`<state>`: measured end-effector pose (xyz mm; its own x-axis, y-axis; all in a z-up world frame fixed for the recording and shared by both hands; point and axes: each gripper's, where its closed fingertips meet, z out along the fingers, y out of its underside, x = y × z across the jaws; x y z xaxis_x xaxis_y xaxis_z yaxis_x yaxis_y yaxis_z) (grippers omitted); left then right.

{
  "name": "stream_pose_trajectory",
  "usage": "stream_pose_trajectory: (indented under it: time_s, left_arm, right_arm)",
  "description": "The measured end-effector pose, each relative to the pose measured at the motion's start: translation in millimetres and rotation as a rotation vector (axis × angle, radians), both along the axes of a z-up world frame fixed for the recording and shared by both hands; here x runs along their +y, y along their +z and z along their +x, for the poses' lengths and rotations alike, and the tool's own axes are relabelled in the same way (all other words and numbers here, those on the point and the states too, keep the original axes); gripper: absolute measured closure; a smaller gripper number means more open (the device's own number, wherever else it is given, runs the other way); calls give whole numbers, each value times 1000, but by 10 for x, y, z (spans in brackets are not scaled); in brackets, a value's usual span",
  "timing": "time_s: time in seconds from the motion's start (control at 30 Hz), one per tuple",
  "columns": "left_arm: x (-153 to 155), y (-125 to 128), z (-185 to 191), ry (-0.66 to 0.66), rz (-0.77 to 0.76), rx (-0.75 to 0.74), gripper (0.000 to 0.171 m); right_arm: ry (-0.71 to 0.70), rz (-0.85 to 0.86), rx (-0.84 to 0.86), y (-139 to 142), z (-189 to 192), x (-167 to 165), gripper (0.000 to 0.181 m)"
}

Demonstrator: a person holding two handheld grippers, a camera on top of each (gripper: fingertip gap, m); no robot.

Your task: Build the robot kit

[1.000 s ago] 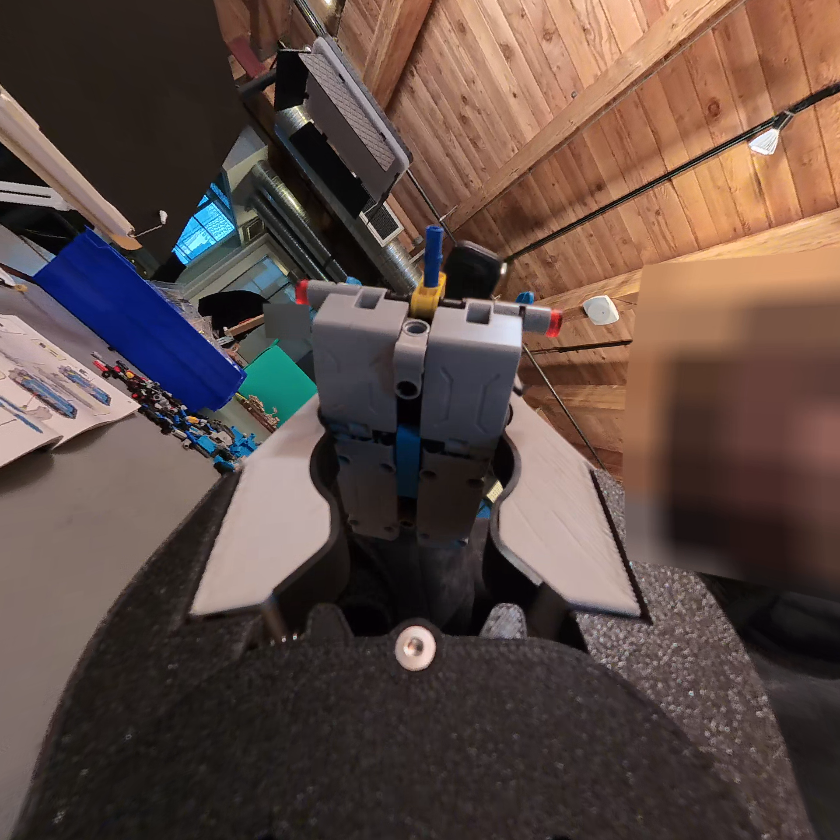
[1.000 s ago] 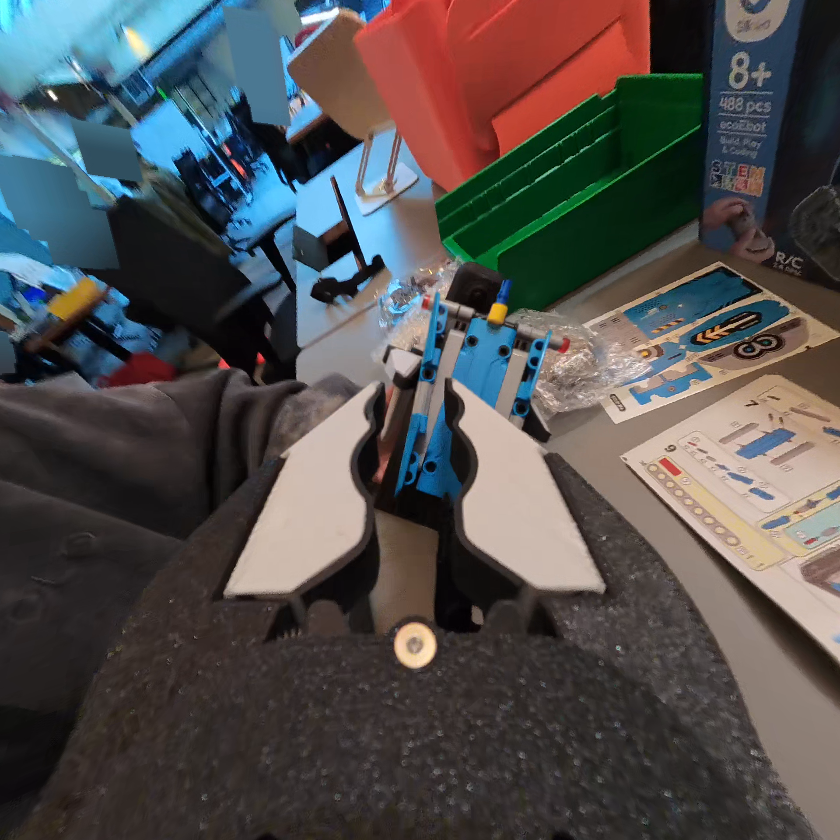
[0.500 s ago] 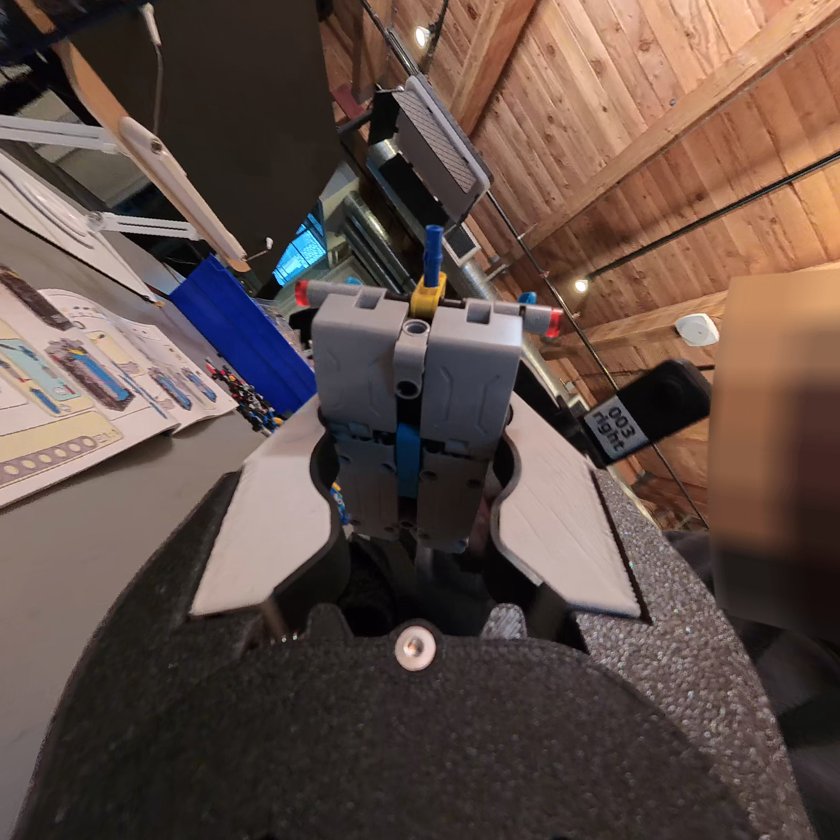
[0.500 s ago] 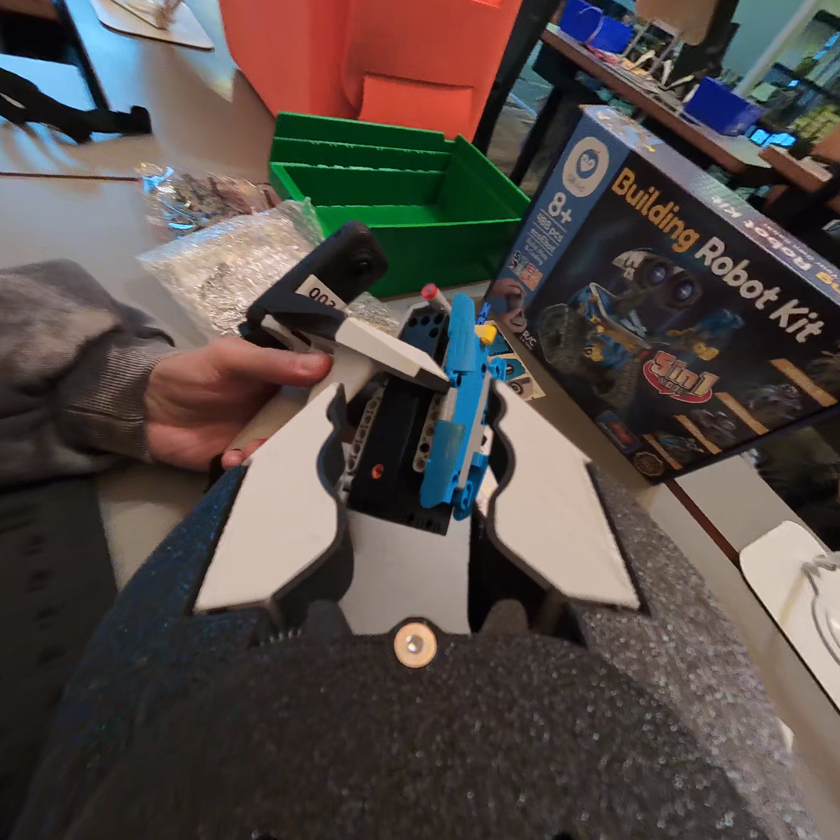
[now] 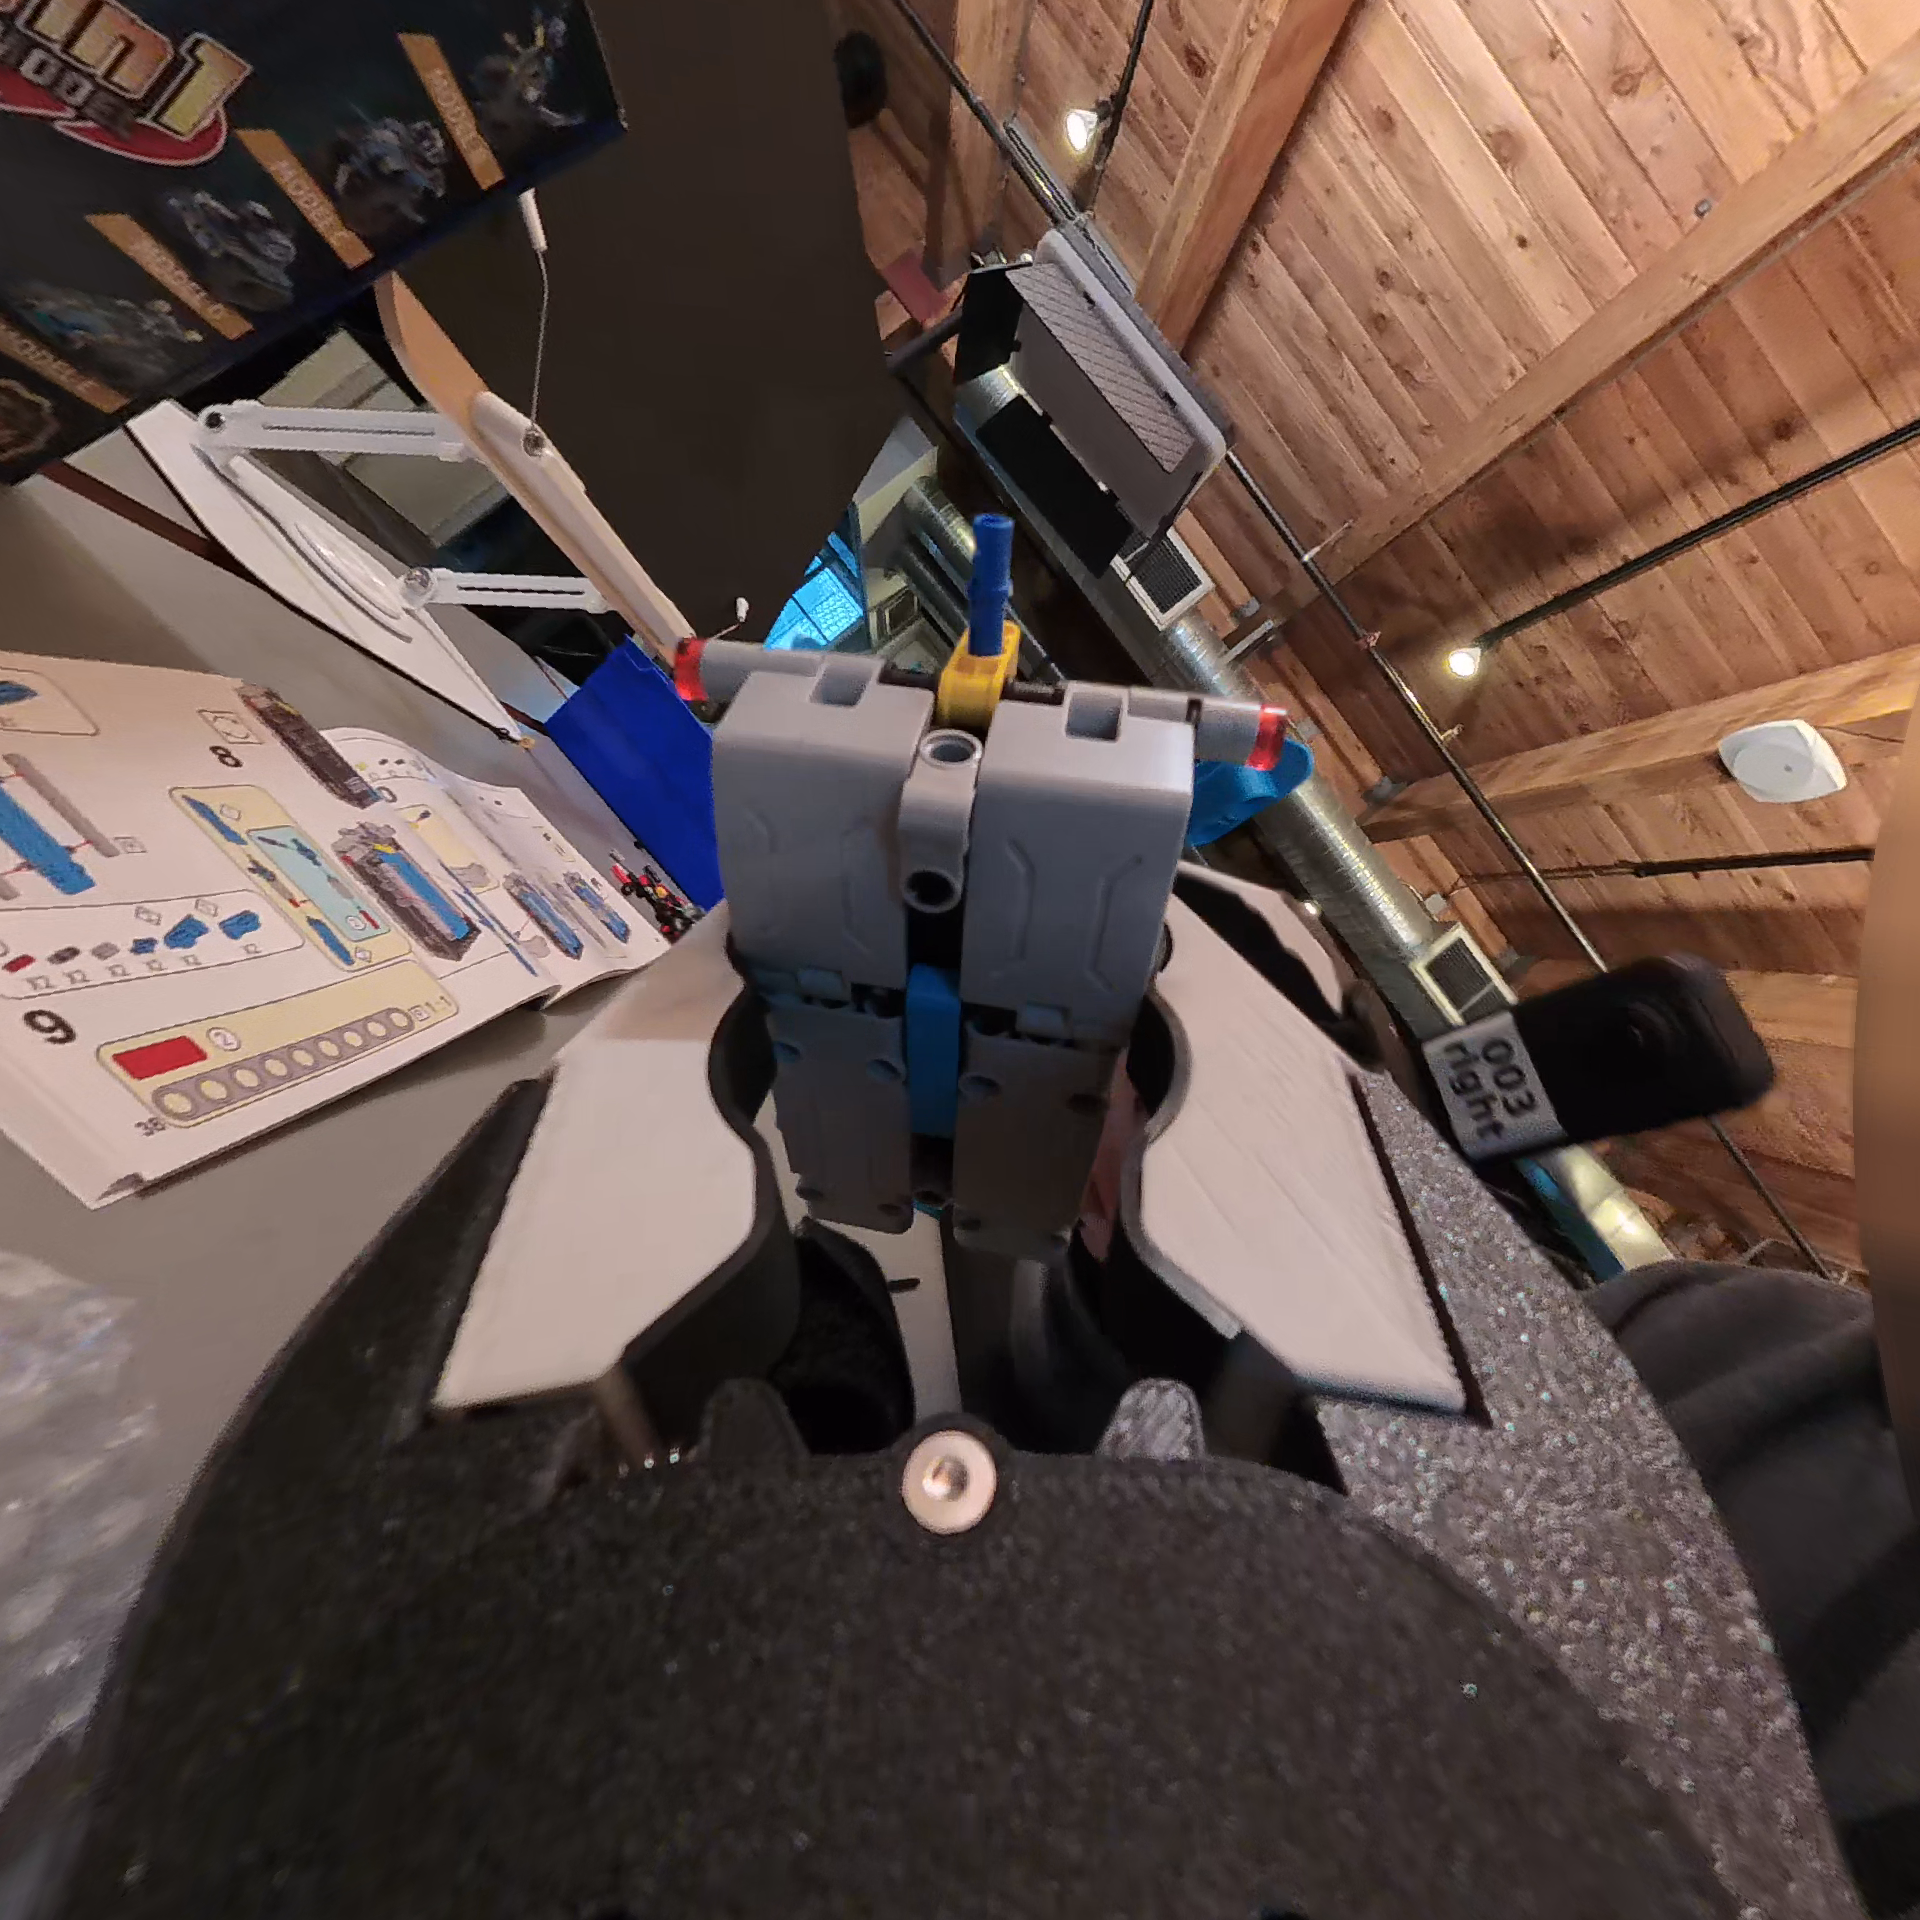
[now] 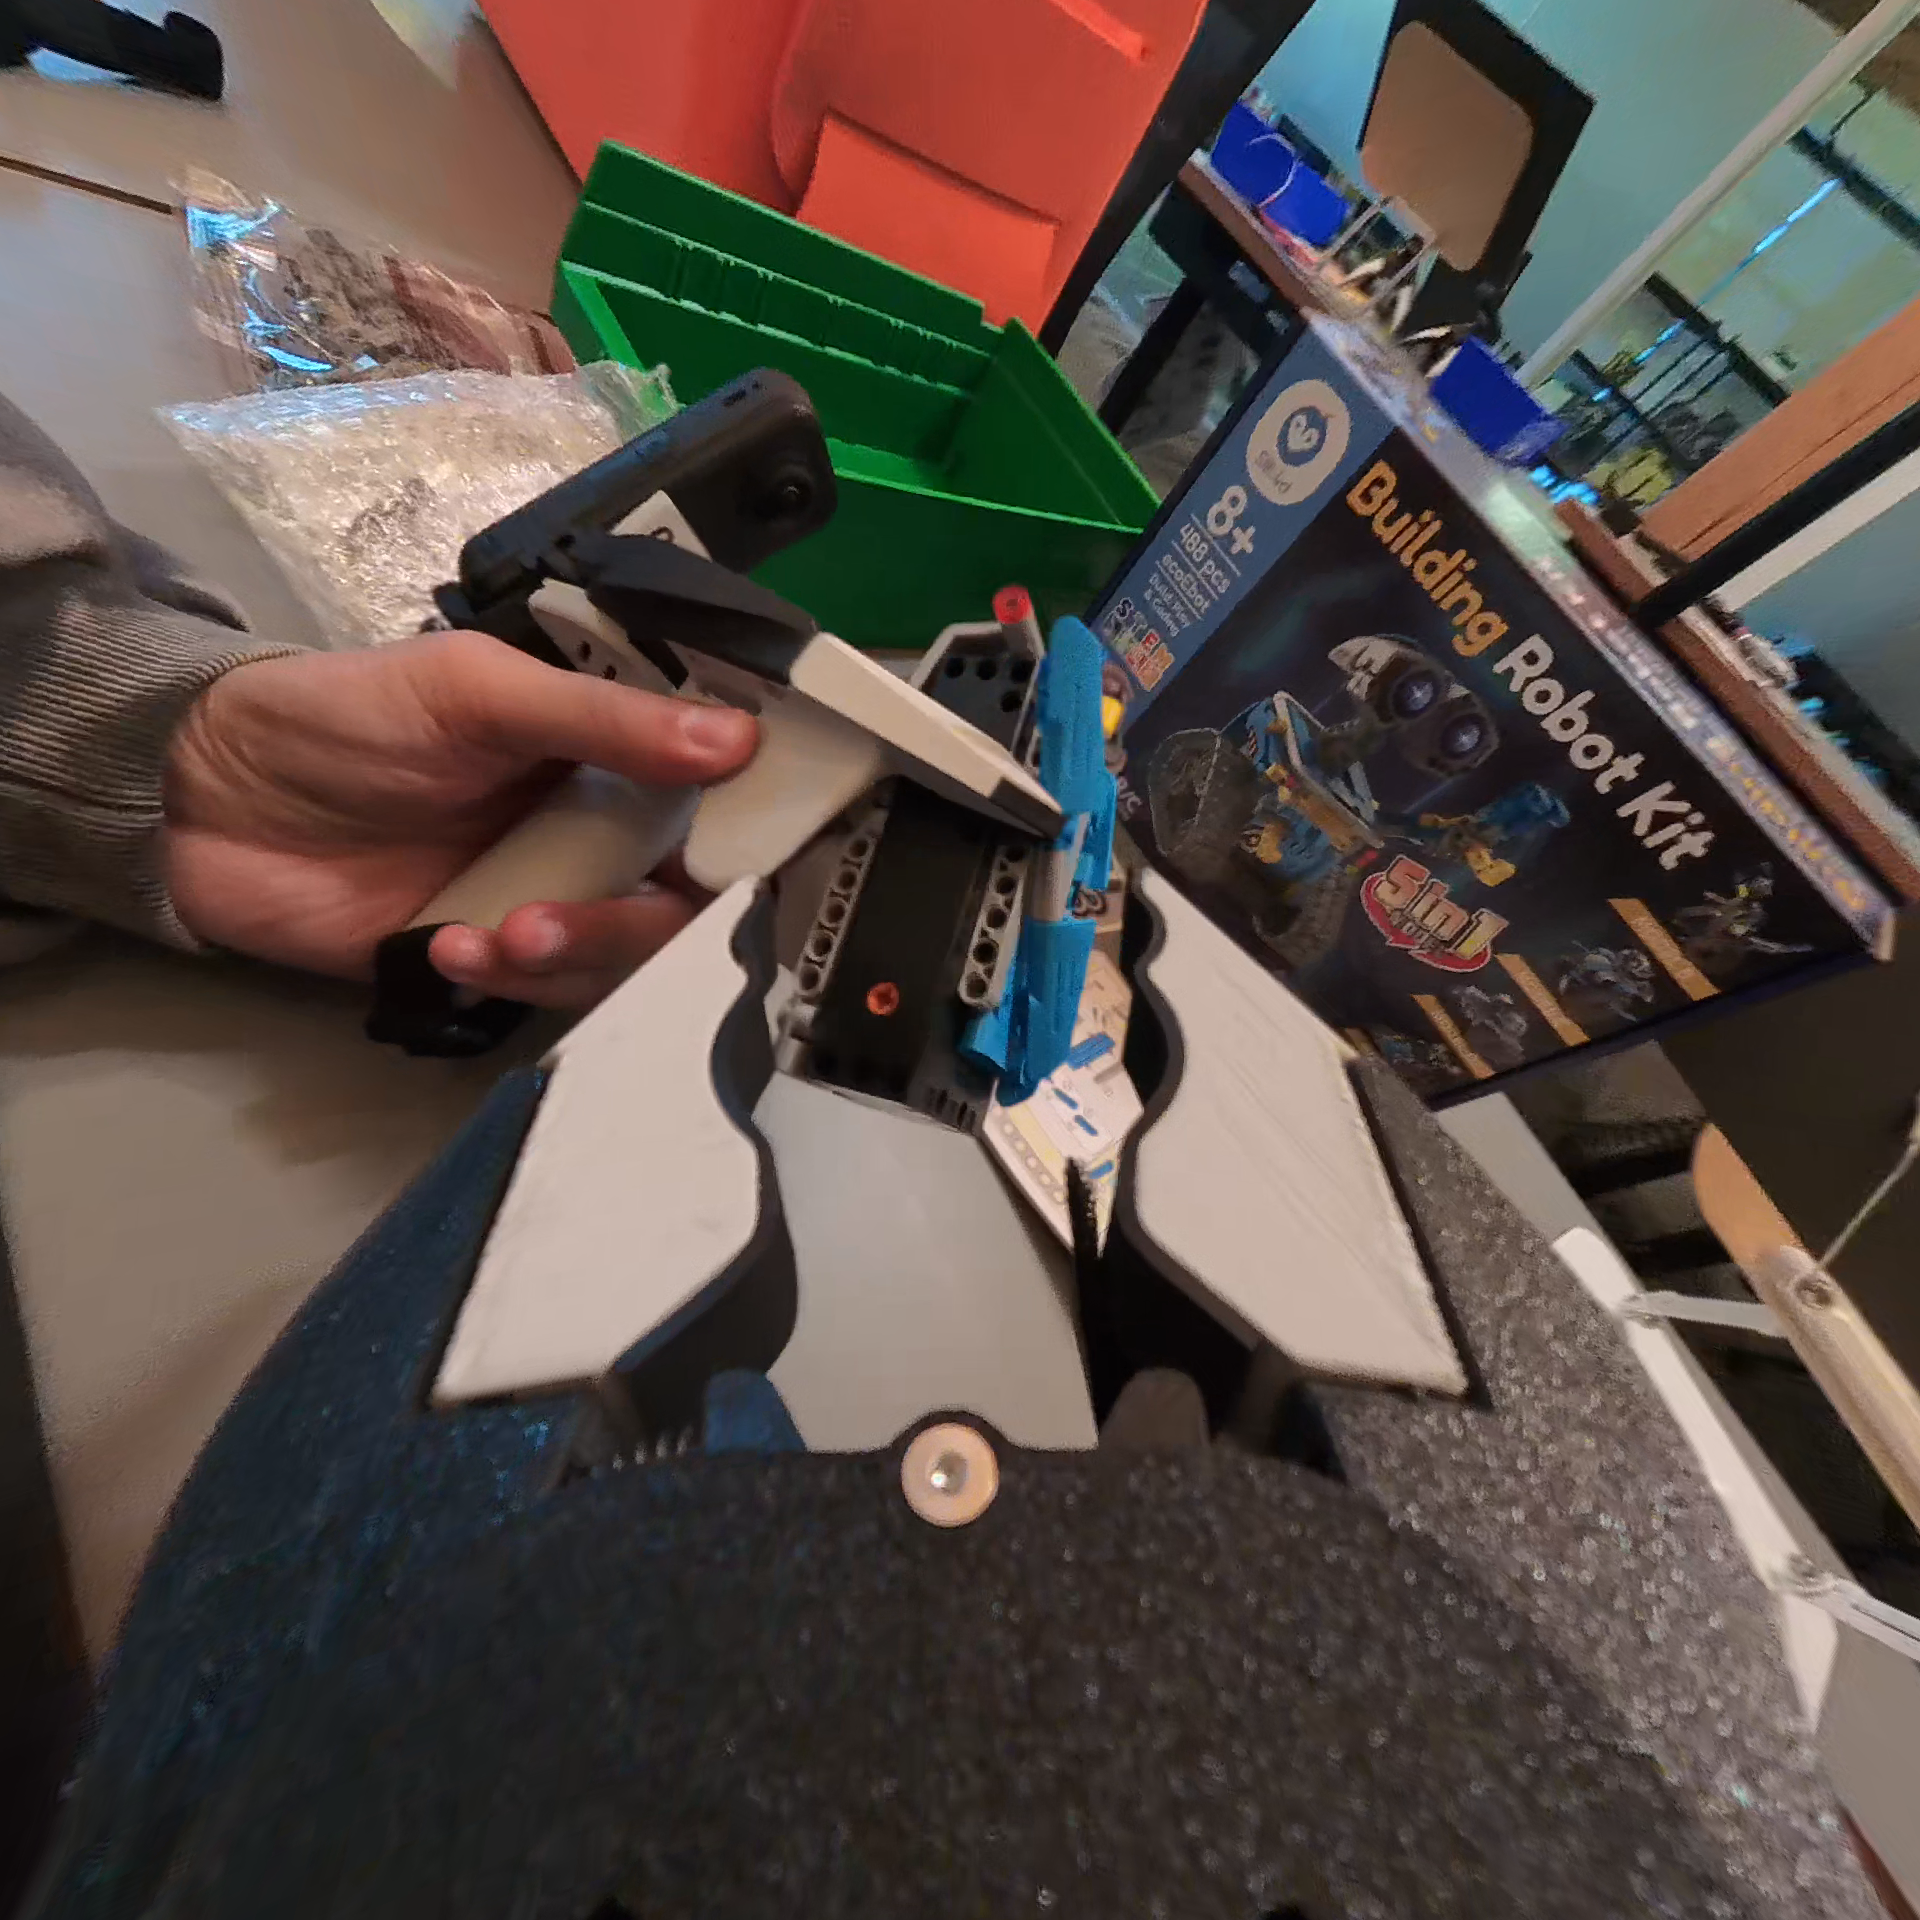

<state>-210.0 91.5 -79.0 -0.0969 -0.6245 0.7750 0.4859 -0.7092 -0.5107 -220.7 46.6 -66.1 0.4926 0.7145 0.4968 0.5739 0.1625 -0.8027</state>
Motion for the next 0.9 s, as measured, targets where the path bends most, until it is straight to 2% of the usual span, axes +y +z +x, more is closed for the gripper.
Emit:
stream_pose_trajectory:
  time_s: [0.13,0.23,0.3,0.4,0.57,0.63,0.73,0.8,0.9]
  left_arm:
    - [-70,52,31,-57,10,-35,104]
    - [-247,156,90,-194,40,-87,104]
    - [-384,193,134,-284,73,-84,104]
    - [-501,183,204,-318,125,-36,104]
    - [-480,21,289,-312,105,47,104]
    - [-398,-140,327,-269,90,140,104]
    - [-243,-326,334,-187,88,286,104]
    - [-204,-367,303,-123,191,412,104]
    - [-199,-532,260,-47,447,704,104]
  right_arm:
    - [115,-164,60,-21,110,-15,117]
    - [249,-291,233,83,188,-39,130]
    - [362,-427,363,127,241,-94,132]
    - [507,-570,450,110,249,-232,146]
    - [478,-570,389,-103,254,-203,162]
    - [467,-638,369,-223,289,-191,181]
    - [343,-660,323,-448,429,8,181]
    - [315,-707,386,-448,560,100,181]
    - [280,-751,397,-554,813,179,181]
